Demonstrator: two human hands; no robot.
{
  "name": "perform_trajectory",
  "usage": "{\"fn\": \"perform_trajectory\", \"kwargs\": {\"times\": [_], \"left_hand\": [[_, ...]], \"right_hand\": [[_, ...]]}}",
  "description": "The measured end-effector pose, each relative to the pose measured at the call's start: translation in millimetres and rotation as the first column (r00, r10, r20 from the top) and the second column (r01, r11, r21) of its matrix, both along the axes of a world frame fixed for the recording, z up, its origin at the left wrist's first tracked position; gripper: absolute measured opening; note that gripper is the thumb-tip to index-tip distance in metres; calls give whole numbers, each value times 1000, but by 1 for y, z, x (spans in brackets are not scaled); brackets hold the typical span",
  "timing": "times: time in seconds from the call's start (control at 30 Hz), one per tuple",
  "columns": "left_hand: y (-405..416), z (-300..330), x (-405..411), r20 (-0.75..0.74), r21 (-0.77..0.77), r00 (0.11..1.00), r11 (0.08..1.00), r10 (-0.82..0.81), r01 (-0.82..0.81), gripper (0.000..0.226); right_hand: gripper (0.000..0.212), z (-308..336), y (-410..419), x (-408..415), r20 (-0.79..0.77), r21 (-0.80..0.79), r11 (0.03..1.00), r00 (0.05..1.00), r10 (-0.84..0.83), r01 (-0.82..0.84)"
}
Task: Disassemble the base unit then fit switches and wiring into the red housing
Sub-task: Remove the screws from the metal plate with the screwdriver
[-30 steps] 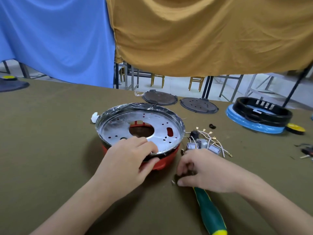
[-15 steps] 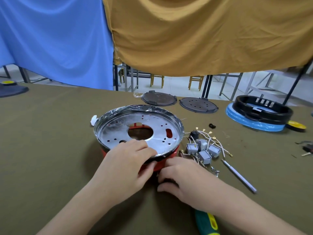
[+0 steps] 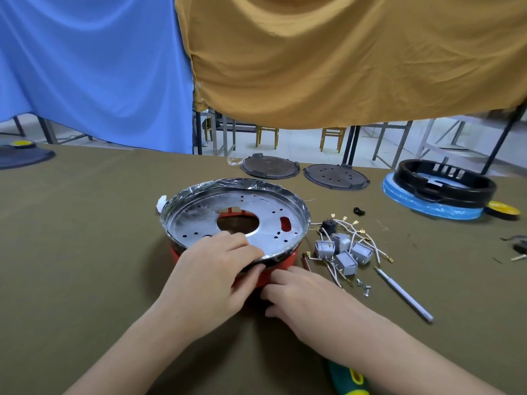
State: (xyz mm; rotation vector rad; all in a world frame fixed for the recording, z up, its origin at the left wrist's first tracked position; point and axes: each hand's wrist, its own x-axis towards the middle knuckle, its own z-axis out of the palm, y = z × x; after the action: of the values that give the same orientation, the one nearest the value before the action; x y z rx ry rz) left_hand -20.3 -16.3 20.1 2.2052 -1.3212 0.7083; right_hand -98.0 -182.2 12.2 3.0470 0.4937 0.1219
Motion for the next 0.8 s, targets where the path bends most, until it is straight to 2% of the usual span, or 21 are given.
{"fn": "perform_trajectory", "kwargs": {"times": [0.27, 0.37, 0.43, 0.5, 0.57, 0.63, 0.7, 0.73, 0.8], "left_hand": [[0, -3, 4, 128, -47, 991, 998, -28, 35, 24], [0, -5, 5, 169, -80, 985, 995, -41, 55, 23], [1, -5, 6, 199, -90, 979, 994, -38, 57, 21], [2, -5, 8, 236, -97, 971, 994, -32, 56, 19], [2, -4, 9, 279, -87, 960, 995, -23, 49, 14], [1, -4, 10, 339, -67, 941, 997, -12, 37, 8], [1, -4, 11, 391, -44, 920, 999, 5, 14, 8], [1, -5, 11, 412, -32, 911, 999, 7, 7, 14], [2, -6, 12, 466, -12, 885, 1000, 3, 3, 17]], "right_hand": [[22, 7, -2, -2, -134, 171, 972, 981, -142, 164], [16, 10, -5, -8, -95, 239, 958, 985, -141, 160], [10, 15, -12, -13, -55, 362, 911, 980, -192, 199], [5, 20, -22, -17, 34, 519, 837, 974, -226, 176], [2, 30, -31, -22, 87, 687, 715, 963, -256, 128], [7, 46, -40, -24, 96, 863, 502, 952, -290, 66], [15, 65, -53, -22, 125, 946, 322, 942, -310, -20], [18, 73, -59, -20, 133, 958, 283, 938, -320, -39], [15, 87, -68, -13, 128, 957, 289, 936, -327, -30]]}}
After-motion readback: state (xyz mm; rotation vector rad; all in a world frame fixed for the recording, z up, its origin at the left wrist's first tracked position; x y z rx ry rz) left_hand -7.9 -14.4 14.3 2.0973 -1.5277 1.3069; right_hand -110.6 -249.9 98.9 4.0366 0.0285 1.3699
